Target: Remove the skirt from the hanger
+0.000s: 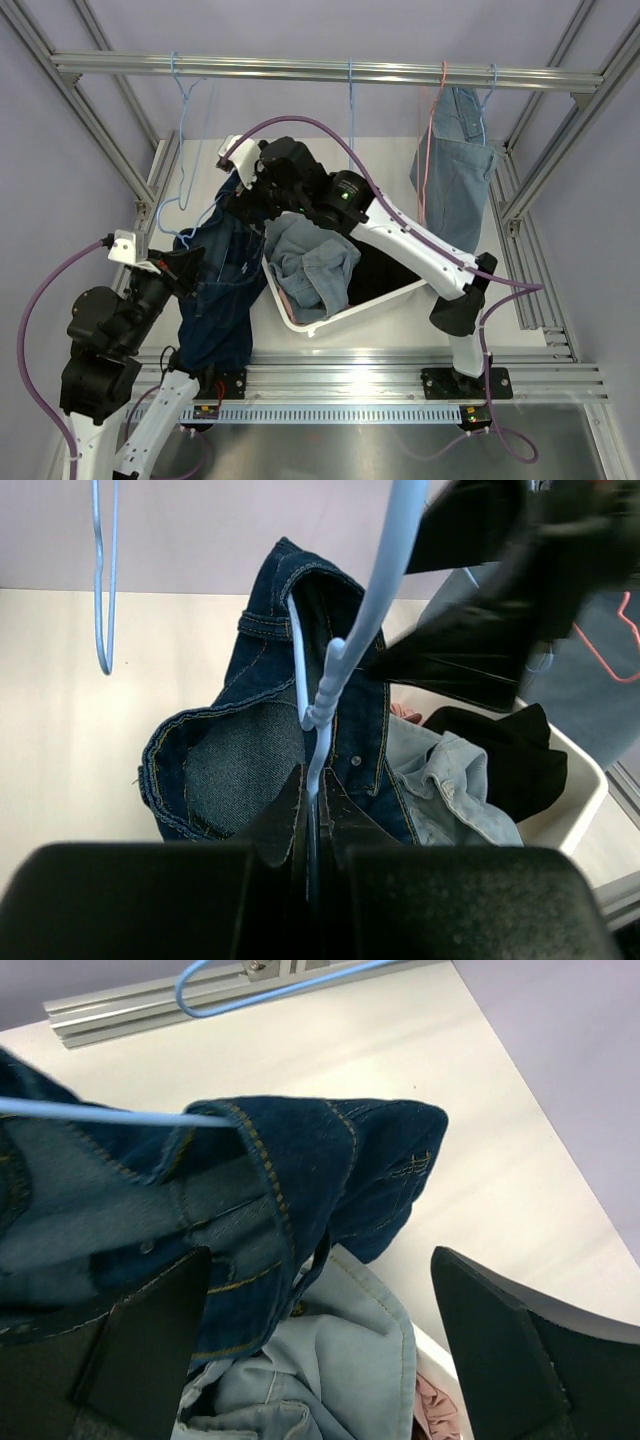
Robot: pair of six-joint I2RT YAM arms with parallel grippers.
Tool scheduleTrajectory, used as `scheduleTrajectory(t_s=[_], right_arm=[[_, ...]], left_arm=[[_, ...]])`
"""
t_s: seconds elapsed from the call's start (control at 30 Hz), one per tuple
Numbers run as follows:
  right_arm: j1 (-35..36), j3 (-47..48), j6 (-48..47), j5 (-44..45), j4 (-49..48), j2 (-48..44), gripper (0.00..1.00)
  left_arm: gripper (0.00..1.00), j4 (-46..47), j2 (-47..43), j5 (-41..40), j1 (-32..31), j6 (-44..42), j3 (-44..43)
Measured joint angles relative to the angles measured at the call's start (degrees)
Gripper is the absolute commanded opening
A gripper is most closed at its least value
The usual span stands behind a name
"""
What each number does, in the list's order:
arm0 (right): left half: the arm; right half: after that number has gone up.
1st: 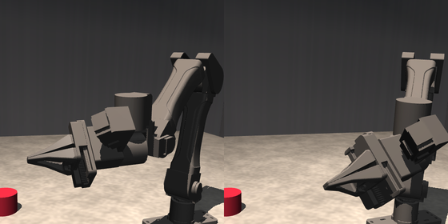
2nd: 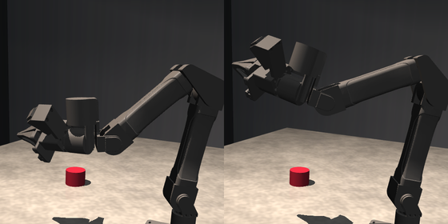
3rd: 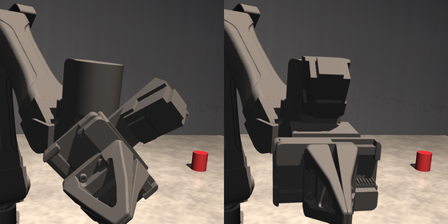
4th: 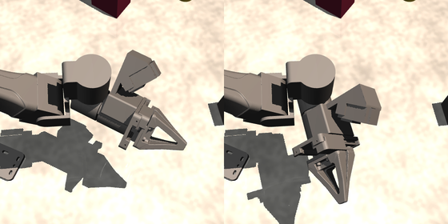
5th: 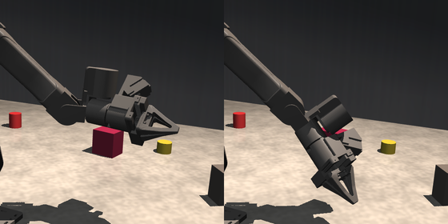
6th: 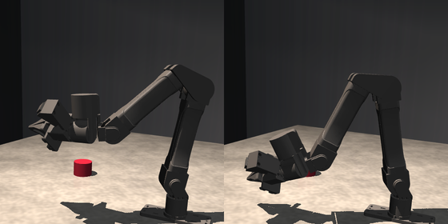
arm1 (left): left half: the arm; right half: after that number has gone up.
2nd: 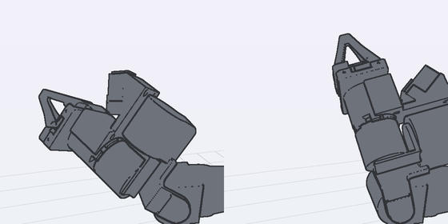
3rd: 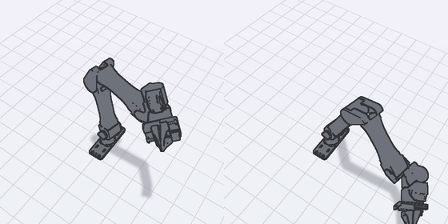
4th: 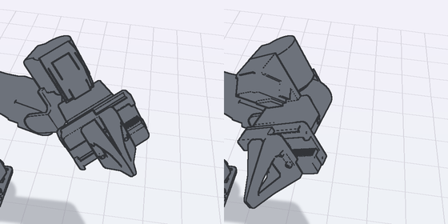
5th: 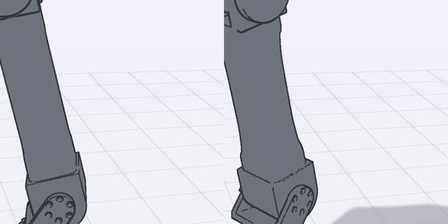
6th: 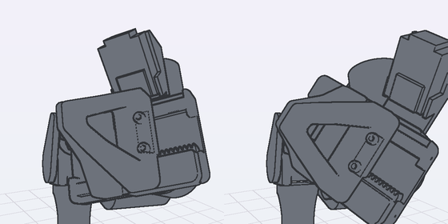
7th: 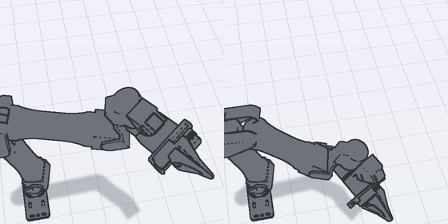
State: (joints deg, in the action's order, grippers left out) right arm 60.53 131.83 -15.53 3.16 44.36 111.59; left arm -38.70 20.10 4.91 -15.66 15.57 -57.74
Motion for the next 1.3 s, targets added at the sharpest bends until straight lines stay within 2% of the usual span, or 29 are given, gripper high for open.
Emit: scheduleTrajectory(t_s=[0.13,0.27,0.3,0.4,0.7,1.0,1.3], right_arm=[[-0.15,-0.22,0.79,2.43,-2.05,2.19,0.87],[-0.15,-0.83,0.92,4.22,-4.66,2.21,0.51],[-0.15,-0.83,1.09,4.46,-5.09,2.21,0.31],[-0.24,-0.74,1.38,4.87,-6.38,2.38,0.00],[-4.57,7.80,3.87,6.34,-7.54,8.70,0.00],[-6.73,10.45,6.05,8.04,-10.29,15.21,0.00],[-9.38,9.05,9.79,-1.20,-9.79,15.50,0.01]], left_arm=[[0.00,-1.01,-0.96,0.90,0.00,0.59,0.11],[0.00,-1.11,-2.14,1.66,0.00,1.44,1.40],[0.00,-1.09,-2.56,1.90,0.00,1.66,2.05],[0.00,-1.40,-3.30,2.32,0.00,2.27,3.21],[0.00,-2.08,-5.22,4.61,0.07,2.49,4.59],[0.00,-0.98,-6.73,6.97,0.17,2.25,6.19],[0.00,-0.17,-6.95,5.66,0.26,3.02,6.19]])
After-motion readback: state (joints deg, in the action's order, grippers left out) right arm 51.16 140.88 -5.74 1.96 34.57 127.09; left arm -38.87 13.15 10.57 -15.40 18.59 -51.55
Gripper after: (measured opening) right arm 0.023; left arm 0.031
